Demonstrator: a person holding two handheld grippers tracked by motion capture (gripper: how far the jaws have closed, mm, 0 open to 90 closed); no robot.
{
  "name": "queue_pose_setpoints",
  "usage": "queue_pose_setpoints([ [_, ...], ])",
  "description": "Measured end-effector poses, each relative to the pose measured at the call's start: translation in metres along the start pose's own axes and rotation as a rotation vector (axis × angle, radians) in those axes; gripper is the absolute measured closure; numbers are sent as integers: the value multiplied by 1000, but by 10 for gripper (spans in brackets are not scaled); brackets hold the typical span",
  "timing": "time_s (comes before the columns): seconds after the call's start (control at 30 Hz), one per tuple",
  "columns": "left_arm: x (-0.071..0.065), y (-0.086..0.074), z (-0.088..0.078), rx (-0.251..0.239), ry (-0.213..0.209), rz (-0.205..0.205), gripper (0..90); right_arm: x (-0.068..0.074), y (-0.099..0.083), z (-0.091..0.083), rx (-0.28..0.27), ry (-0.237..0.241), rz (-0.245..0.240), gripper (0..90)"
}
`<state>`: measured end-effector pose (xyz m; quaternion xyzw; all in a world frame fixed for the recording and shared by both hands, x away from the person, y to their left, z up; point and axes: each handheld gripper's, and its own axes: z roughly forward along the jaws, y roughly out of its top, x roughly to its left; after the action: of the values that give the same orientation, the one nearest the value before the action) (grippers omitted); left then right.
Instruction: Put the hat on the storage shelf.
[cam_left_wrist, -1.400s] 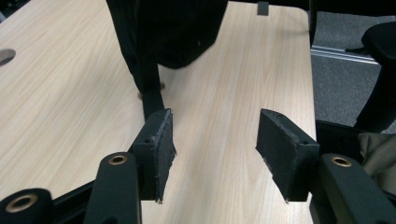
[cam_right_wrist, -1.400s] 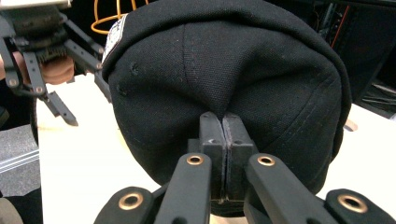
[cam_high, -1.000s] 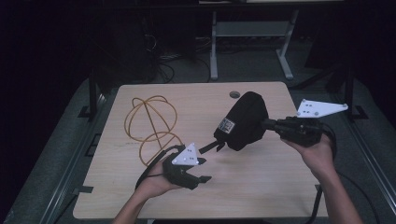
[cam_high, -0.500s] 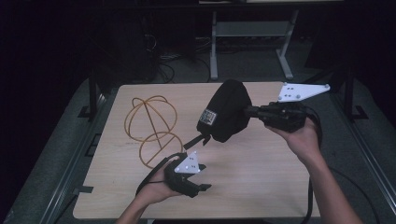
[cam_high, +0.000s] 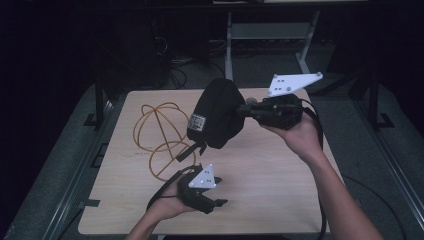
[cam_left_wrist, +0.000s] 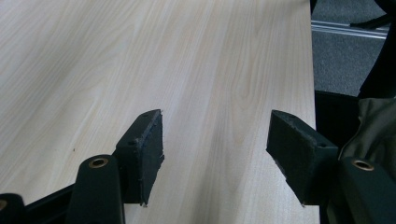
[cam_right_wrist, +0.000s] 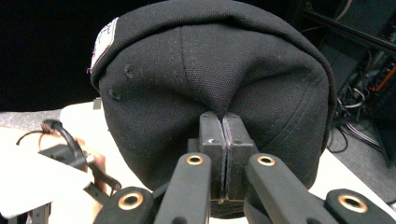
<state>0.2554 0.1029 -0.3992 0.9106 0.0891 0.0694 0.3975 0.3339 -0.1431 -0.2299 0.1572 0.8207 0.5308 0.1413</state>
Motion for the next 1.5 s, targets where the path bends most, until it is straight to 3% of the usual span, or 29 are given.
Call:
queue_pose_setpoints([
  [0.23, -1, 0, -1, -5, -3, -9, 359, 4, 23, 21, 22, 36, -41, 892],
  [0.5, -1, 0, 1, 7, -3, 10, 360, 8, 51, 54, 74, 89, -75, 892],
  [0.67, -1, 1, -1, 20, -8, 29, 361, 10, 74, 85, 122, 136, -103, 892],
  [0.83, -1, 0, 3, 11, -13, 5, 361, 10, 88, 109, 153, 158, -109, 892],
  [0.87, 0, 0, 2, 22, -14, 18, 361, 10, 91, 112, 156, 159, -106, 892],
  [1.5, 1, 0, 5, 18, -19, 12, 362, 12, 109, 169, 163, 187, -40, 889],
])
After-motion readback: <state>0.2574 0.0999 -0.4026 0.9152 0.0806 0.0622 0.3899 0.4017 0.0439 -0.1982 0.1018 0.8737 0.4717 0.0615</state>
